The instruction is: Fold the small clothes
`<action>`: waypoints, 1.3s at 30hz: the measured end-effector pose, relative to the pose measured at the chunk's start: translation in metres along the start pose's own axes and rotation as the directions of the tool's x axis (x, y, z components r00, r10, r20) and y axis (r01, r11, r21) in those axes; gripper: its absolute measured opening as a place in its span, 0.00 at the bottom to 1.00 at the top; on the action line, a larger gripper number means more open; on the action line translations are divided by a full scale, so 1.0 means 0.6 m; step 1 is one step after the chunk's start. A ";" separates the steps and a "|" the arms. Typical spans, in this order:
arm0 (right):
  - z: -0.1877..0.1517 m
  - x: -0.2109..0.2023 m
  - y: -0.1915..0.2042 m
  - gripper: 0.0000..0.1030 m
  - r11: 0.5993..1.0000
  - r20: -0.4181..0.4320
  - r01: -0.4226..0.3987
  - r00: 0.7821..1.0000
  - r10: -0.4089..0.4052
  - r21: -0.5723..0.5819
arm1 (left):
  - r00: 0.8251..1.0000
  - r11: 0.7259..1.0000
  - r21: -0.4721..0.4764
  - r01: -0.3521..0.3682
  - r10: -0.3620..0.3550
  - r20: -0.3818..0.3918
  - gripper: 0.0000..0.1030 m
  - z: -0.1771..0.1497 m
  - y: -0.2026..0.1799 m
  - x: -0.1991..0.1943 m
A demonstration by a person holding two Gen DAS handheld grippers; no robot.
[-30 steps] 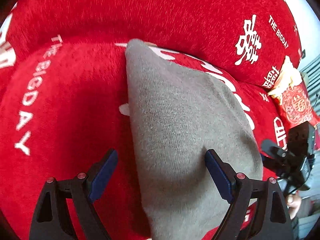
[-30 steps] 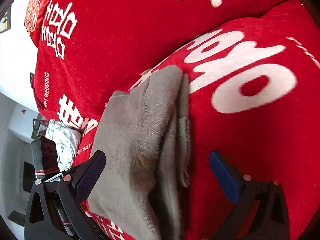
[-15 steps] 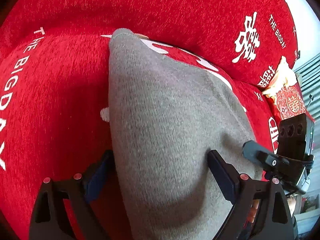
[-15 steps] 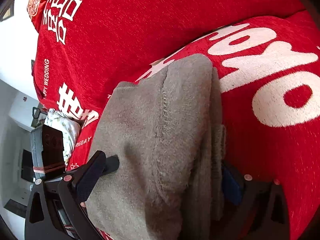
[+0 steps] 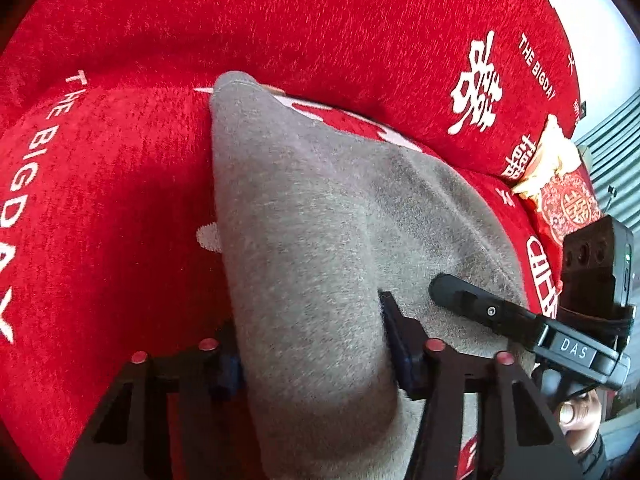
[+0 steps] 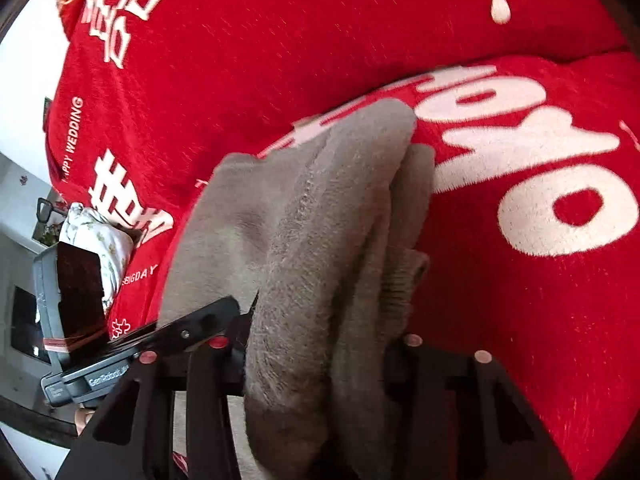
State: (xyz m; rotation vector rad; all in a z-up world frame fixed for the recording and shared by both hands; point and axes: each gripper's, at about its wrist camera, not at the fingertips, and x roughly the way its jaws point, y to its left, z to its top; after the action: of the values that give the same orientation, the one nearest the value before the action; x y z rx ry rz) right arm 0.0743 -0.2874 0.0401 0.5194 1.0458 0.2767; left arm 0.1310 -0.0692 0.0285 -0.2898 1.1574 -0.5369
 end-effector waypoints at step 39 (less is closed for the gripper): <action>-0.170 -0.056 0.211 0.42 0.960 0.022 0.009 1.000 -0.003 -0.281 | 0.986 0.996 0.001 -0.087 0.085 0.146 0.48 -0.181 0.054 -0.207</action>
State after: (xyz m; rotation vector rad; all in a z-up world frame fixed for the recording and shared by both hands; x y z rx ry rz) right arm -0.0278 -0.1673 0.0921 0.2614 0.9679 0.4068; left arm 0.0026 0.0314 0.0690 -0.2666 1.0211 -0.4370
